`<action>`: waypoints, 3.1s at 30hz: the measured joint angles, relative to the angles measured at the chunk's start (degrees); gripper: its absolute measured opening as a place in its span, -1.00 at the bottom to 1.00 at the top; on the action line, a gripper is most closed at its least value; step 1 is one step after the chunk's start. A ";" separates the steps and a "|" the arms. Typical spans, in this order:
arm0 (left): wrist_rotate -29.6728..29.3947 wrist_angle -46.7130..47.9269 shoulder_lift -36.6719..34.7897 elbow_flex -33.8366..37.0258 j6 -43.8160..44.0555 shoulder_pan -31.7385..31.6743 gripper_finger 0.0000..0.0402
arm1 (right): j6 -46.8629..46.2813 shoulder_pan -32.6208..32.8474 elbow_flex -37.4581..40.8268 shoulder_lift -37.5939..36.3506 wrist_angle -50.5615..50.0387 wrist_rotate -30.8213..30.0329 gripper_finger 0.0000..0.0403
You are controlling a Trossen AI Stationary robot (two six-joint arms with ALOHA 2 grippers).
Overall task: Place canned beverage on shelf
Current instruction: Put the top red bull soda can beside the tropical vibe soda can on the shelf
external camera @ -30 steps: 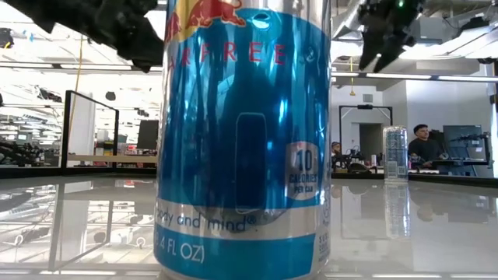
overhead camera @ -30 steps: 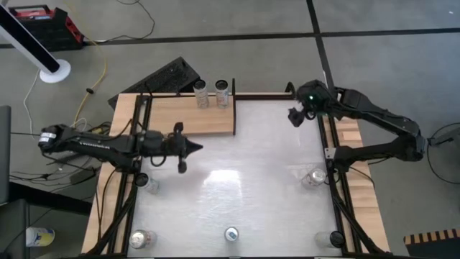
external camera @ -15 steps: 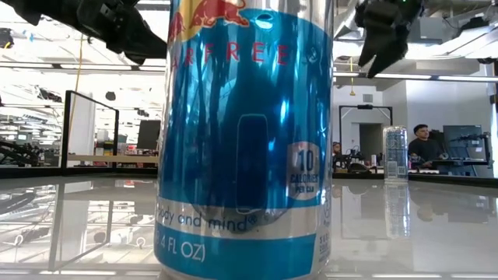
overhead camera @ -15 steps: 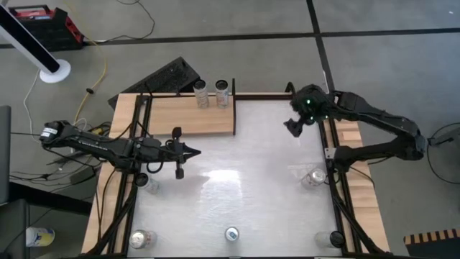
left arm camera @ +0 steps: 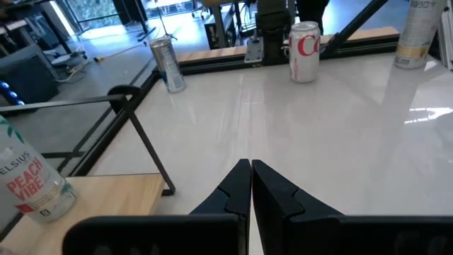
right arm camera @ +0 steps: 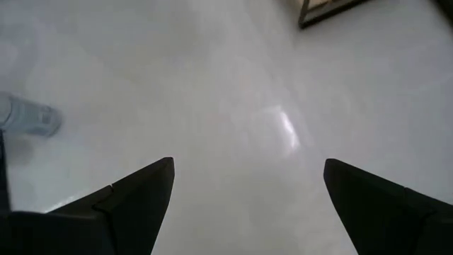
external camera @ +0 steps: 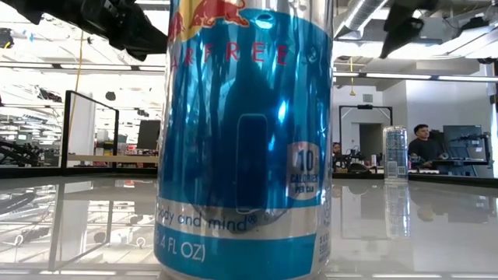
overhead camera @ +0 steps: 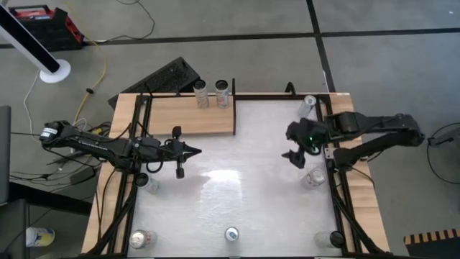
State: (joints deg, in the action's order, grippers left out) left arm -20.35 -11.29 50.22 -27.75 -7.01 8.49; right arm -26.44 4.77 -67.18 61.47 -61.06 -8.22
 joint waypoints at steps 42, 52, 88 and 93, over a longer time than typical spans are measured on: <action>7.65 18.40 -23.36 -0.04 0.58 4.44 -0.93 | -65.17 34.09 -18.73 25.83 -28.96 -8.05 0.93; 9.37 18.40 -21.62 -0.04 4.55 4.46 -0.52 | -57.64 31.48 -18.69 23.56 -29.02 -10.16 0.93; 4.50 21.18 -21.72 -0.04 4.11 4.44 0.03 | -14.00 -48.68 9.64 5.46 11.20 -23.15 0.93; 4.51 22.05 -21.73 -0.04 5.19 4.42 0.03 | -13.53 -51.34 9.66 10.95 11.30 -23.22 0.93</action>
State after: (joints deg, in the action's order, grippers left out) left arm -15.84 10.76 28.49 -27.79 -1.82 12.91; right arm -39.97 -46.57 -57.52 72.42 -49.76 -31.44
